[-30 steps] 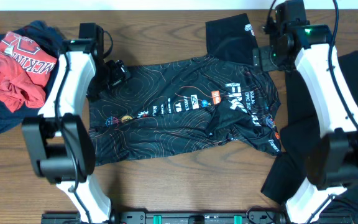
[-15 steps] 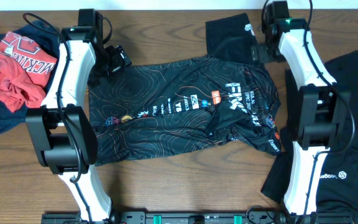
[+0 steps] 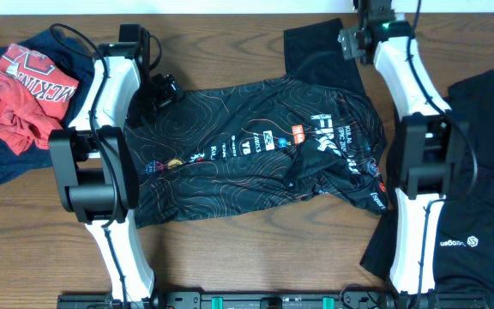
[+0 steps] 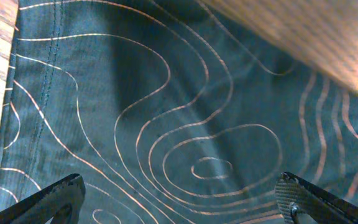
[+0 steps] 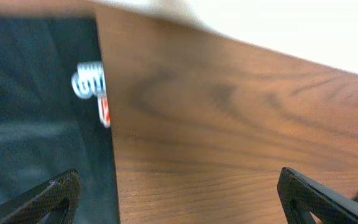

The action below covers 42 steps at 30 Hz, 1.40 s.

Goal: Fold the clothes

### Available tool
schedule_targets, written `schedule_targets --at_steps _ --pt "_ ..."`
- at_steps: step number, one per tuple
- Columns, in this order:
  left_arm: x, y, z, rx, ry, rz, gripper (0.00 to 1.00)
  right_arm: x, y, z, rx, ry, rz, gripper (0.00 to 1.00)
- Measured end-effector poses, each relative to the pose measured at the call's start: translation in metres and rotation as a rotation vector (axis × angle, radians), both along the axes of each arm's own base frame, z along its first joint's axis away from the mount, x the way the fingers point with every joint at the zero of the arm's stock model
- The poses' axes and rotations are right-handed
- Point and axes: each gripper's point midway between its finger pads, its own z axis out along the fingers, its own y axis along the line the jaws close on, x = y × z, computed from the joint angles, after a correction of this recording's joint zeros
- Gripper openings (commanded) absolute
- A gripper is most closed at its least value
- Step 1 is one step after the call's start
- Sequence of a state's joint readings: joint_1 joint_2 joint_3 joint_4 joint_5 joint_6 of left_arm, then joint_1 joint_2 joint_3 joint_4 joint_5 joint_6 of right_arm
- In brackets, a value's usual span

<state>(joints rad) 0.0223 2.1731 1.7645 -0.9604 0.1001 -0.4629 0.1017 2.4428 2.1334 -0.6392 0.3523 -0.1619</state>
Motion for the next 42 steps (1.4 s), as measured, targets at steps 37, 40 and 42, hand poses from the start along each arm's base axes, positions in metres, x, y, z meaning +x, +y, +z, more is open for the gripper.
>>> schedule_targets --at_steps 37,40,42 --pt "0.029 0.043 -0.049 0.1 -0.008 0.144 0.77 -0.003 0.004 -0.063 -0.009 0.11 -0.015 0.48" --pt "0.031 0.043 -0.049 0.104 -0.014 0.153 0.44 -0.01 0.014 -0.07 -0.007 0.145 0.01 0.11" --pt "0.03 0.044 -0.049 0.106 -0.012 0.157 0.22 -0.013 0.022 -0.075 -0.007 0.162 0.03 0.02"
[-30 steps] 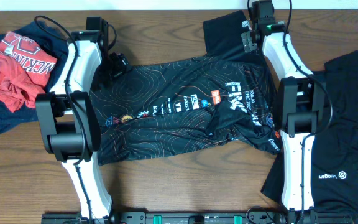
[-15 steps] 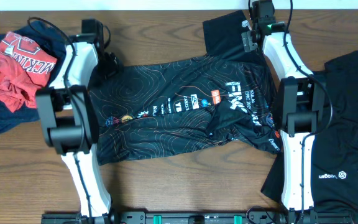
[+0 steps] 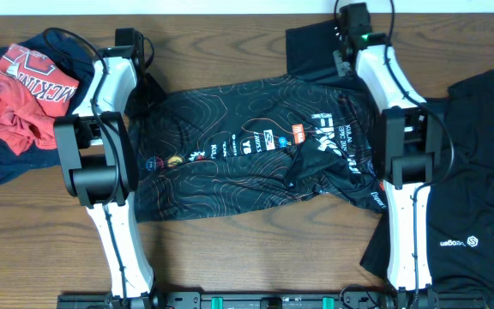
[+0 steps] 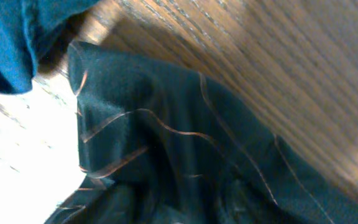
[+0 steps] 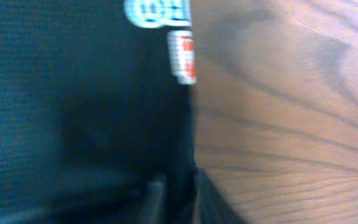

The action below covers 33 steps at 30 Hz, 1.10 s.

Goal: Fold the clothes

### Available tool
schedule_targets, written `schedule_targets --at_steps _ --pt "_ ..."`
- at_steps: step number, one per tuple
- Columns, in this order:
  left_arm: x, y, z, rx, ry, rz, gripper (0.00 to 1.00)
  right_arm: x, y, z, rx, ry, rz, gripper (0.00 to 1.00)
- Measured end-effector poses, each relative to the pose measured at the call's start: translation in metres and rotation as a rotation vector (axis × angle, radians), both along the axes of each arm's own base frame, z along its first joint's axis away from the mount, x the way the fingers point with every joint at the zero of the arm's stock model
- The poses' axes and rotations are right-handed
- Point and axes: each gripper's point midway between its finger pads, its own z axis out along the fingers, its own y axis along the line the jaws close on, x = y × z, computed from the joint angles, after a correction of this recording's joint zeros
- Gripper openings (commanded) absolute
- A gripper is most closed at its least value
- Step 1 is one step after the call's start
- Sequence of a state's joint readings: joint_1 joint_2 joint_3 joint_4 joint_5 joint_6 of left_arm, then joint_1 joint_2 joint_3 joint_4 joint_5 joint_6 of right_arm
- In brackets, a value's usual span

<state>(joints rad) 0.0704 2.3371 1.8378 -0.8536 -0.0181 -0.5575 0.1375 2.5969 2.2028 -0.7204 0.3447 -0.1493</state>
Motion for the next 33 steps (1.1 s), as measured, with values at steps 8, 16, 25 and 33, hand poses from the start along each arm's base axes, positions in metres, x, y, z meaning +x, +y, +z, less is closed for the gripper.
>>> schedule_targets --at_steps 8,16,25,33 --pt "-0.003 0.002 0.0 0.009 0.014 -0.001 0.06 -0.004 0.005 -0.003 0.001 0.027 0.027 0.01" --pt "-0.01 0.001 0.0 0.005 0.044 -0.002 0.06 -0.014 0.005 -0.002 0.002 0.066 0.028 0.01" --pt "-0.028 -0.004 0.002 -0.018 0.103 -0.004 0.06 -0.037 0.01 0.002 0.045 0.144 0.031 0.01" --pt "-0.05 -0.008 0.012 -0.034 0.157 -0.005 0.06 -0.055 0.024 0.016 0.12 0.189 0.056 0.01"
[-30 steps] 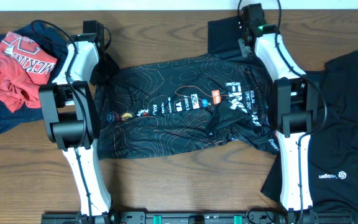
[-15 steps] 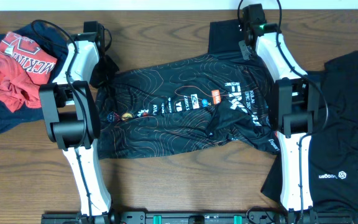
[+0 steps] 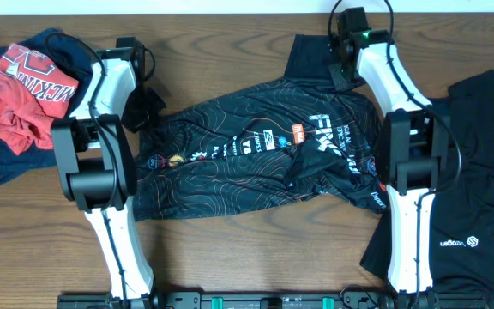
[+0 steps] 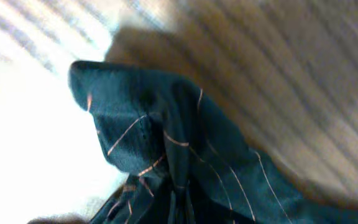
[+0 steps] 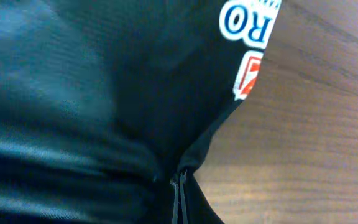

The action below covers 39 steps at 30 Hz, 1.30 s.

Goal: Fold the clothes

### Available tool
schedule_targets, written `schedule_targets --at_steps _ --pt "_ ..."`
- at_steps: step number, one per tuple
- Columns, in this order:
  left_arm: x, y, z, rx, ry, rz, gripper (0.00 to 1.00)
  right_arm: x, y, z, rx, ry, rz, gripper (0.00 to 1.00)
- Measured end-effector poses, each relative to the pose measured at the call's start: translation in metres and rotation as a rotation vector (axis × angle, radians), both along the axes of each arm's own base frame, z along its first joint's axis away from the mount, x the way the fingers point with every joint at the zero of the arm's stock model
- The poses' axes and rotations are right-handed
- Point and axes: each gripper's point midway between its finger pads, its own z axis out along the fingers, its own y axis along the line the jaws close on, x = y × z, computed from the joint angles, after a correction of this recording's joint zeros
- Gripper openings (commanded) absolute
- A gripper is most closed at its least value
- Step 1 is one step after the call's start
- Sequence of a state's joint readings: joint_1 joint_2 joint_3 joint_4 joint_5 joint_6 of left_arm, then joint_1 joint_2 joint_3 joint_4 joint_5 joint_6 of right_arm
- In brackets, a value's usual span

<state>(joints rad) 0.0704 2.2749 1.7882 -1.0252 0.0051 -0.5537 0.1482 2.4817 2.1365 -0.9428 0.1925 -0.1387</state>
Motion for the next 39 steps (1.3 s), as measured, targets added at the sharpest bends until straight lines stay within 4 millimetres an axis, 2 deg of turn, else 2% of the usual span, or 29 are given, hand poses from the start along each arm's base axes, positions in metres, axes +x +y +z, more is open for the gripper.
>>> schedule_targets --at_steps 6,9,20,27,32,35,39 --pt "0.005 0.0 0.031 0.005 -0.069 0.0 0.06 0.002 0.007 0.044 0.027 -0.068 0.012 0.01" --pt "0.006 0.001 0.04 0.008 -0.088 0.0 0.06 0.001 0.007 0.059 0.031 -0.086 0.012 0.01" --pt "0.004 0.001 0.04 0.01 -0.078 0.0 0.06 -0.003 0.003 0.061 0.033 -0.072 0.0 0.01" --pt "-0.001 0.001 0.04 0.013 -0.058 -0.001 0.06 -0.006 0.002 0.069 0.036 -0.076 -0.009 0.01" --pt "-0.012 0.003 0.054 0.028 -0.041 -0.003 0.06 -0.028 0.0 0.093 0.035 -0.04 -0.013 0.01" --pt "-0.021 0.002 0.075 0.038 -0.047 -0.006 0.06 -0.044 0.0 0.106 0.045 -0.009 -0.018 0.01" --pt "-0.037 -0.002 0.105 0.041 -0.055 -0.014 0.06 -0.07 0.005 0.104 0.07 0.091 -0.019 0.01"
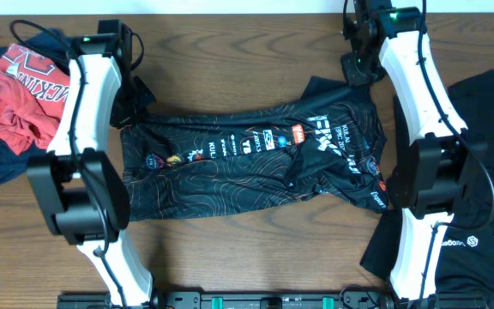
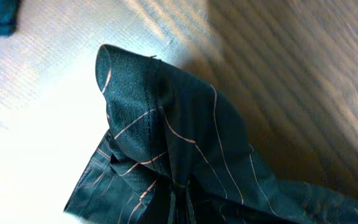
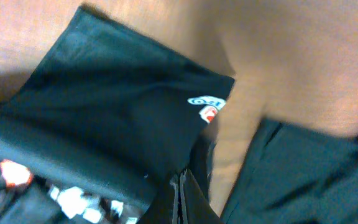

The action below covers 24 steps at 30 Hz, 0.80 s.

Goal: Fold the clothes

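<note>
A black jersey (image 1: 256,159) with thin orange contour lines and sponsor logos lies spread across the middle of the table. My left gripper (image 1: 134,93) is shut on the jersey's far left corner, whose bunched cloth (image 2: 160,155) fills the left wrist view. My right gripper (image 1: 356,70) is shut on the far right sleeve (image 3: 135,124), which shows a small white and red logo (image 3: 209,107). Both held edges are raised off the wood.
A heap of red and navy clothes (image 1: 20,90) lies at the far left. A black garment (image 1: 478,197) with a small white logo lies along the right edge, beside the right arm. Bare wooden table (image 1: 247,249) shows in front of the jersey.
Both arms have lifted and moved with the cloth still pinched. The jersey's far edge is now drawn straighter between the grippers, and the right sleeve is pulled up off the table.
First both grippers stood open, the left over the jersey's left part, the right at the sleeve edge. Then each was down at its corner. By 1.3 s ago both were shut on cloth. Now the far edge hangs stretched between them.
</note>
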### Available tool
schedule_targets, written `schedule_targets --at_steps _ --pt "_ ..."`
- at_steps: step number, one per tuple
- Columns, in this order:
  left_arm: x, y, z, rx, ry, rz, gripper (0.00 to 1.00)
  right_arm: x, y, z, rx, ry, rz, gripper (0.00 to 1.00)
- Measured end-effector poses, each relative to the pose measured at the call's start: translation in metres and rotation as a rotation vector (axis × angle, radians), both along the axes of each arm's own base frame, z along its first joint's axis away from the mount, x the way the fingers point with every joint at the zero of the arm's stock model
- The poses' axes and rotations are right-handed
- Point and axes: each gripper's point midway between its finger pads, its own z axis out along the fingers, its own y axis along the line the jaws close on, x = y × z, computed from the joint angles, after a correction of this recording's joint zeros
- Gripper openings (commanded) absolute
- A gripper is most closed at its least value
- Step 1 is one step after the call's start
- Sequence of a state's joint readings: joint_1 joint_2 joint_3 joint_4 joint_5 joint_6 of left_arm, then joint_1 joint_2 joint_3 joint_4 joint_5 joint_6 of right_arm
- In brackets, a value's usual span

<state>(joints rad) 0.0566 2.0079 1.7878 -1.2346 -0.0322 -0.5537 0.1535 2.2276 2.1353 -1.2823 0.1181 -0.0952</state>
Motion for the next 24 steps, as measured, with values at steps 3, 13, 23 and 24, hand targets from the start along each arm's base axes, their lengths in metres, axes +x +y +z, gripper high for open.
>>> schedule_targets --at_steps 3,13,23,24 --pt "-0.015 -0.005 0.01 -0.001 0.033 -0.011 0.06 -0.025 0.013 -0.005 0.048 0.103 0.016 0.01" --pt "-0.028 -0.028 0.011 0.0 0.09 -0.073 0.06 -0.095 0.056 -0.004 0.137 0.37 0.058 0.01" --pt "-0.03 -0.039 0.011 0.005 0.101 -0.105 0.06 -0.118 0.067 0.0 0.134 0.455 0.049 0.02" --pt "-0.03 -0.038 0.011 0.009 0.101 -0.105 0.06 -0.119 0.067 -0.001 0.134 0.458 0.044 0.01"
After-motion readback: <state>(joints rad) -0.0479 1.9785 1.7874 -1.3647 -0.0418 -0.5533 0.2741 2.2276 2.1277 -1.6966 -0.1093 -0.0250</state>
